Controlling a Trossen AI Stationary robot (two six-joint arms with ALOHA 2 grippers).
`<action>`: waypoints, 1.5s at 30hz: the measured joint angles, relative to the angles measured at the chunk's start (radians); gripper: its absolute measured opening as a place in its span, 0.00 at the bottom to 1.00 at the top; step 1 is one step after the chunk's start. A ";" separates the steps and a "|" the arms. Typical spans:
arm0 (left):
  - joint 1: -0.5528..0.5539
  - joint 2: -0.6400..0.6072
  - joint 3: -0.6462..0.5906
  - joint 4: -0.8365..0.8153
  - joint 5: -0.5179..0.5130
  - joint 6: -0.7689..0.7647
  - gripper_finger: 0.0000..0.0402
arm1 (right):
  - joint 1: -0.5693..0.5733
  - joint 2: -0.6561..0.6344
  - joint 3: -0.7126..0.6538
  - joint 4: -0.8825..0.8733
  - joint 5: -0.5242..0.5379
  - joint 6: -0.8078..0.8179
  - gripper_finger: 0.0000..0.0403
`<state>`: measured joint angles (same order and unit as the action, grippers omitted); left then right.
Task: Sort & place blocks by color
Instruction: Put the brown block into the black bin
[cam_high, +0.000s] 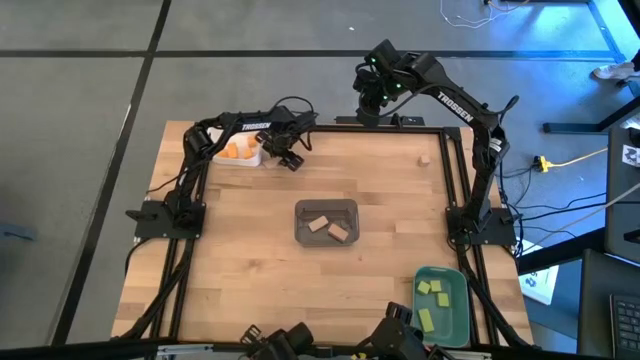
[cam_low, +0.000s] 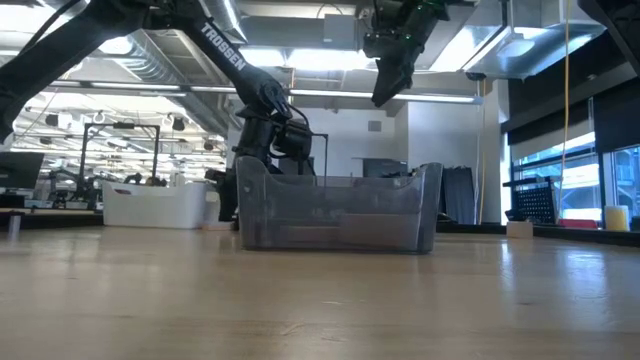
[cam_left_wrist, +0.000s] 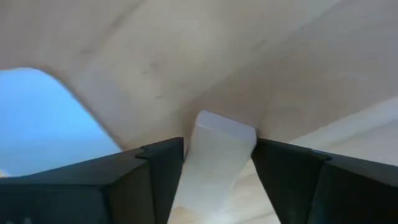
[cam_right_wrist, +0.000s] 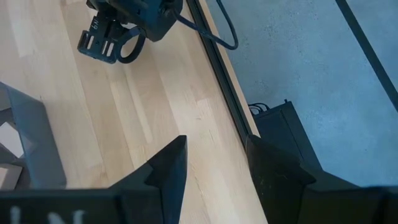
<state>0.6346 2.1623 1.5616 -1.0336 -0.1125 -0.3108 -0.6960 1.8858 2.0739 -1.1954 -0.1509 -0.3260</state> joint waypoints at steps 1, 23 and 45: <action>-0.001 0.000 0.000 0.002 0.014 0.003 0.45 | 0.000 0.000 0.000 0.000 0.000 0.000 0.41; -0.035 0.011 0.132 -0.065 0.045 0.127 0.26 | 0.000 -0.068 0.018 -0.084 -0.005 -0.050 0.41; -0.321 0.002 0.599 -0.269 0.397 0.382 0.26 | 0.001 -0.177 0.018 -0.377 0.141 0.003 0.41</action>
<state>0.3141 2.1647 2.1601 -1.3023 0.2845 0.0715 -0.6952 1.7091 2.0922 -1.5726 -0.0097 -0.3225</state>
